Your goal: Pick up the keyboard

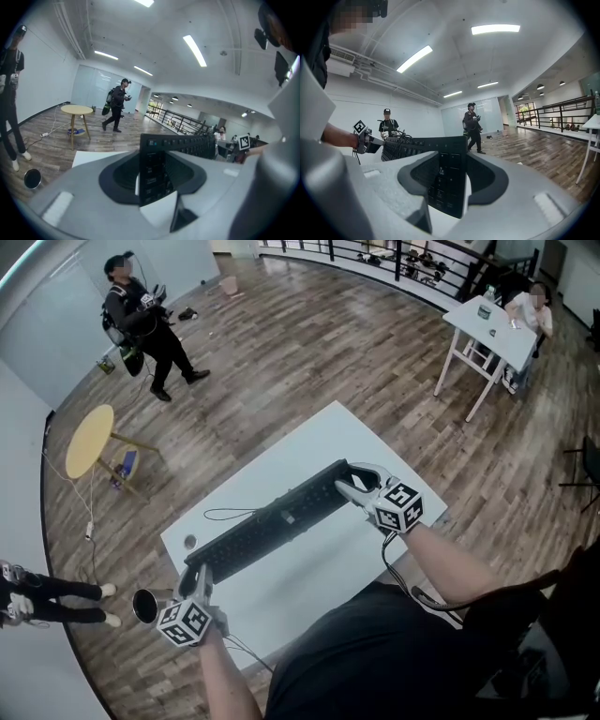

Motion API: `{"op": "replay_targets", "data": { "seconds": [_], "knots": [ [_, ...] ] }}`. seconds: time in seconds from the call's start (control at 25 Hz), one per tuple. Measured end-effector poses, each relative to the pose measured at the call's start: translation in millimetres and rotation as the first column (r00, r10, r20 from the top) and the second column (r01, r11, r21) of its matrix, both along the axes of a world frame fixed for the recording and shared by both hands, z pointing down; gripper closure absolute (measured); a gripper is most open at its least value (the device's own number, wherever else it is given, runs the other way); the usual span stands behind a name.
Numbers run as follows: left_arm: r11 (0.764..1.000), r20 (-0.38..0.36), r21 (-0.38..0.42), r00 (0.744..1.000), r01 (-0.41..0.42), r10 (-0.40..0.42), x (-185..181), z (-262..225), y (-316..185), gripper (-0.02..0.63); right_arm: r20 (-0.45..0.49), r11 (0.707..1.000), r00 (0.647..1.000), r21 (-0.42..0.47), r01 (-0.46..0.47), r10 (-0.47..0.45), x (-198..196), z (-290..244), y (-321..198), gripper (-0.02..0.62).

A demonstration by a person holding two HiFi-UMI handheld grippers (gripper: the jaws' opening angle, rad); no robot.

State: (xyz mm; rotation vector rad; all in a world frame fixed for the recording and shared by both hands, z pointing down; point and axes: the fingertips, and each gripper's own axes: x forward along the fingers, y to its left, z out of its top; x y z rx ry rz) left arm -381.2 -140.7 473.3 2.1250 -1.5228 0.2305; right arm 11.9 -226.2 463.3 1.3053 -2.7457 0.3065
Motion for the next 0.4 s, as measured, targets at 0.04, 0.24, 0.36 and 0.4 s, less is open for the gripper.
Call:
{"op": "replay_targets", "data": {
  "seconds": [0.04, 0.24, 0.36, 0.4],
  "knots": [
    [1.0, -0.001, 0.0, 1.0, -0.002, 0.002, -0.6, -0.3, -1.3, 0.433, 0.0, 1.0, 1.0, 0.0, -0.001, 0.001, -0.7, -0.4, -0.9, 0.419],
    [1.0, 0.0, -0.007, 1.0, -0.009, 0.009, 0.7, 1.6, -1.3, 0.433, 0.0, 1.0, 1.0, -0.006, -0.003, 0.003, 0.7, 1.9, 0.4, 0.419],
    [1.0, 0.0, -0.01, 1.0, -0.009, 0.009, 3.3, 4.6, 3.2, 0.433, -0.002, 1.0, 1.0, -0.009, -0.001, 0.001, 3.4, 4.5, 4.3, 0.419],
    [1.0, 0.0, -0.012, 1.0, -0.009, 0.009, 4.0, 5.7, 4.9, 0.433, -0.003, 1.0, 1.0, -0.01, 0.0, 0.0, 4.2, 5.3, 5.7, 0.419]
  ]
}}
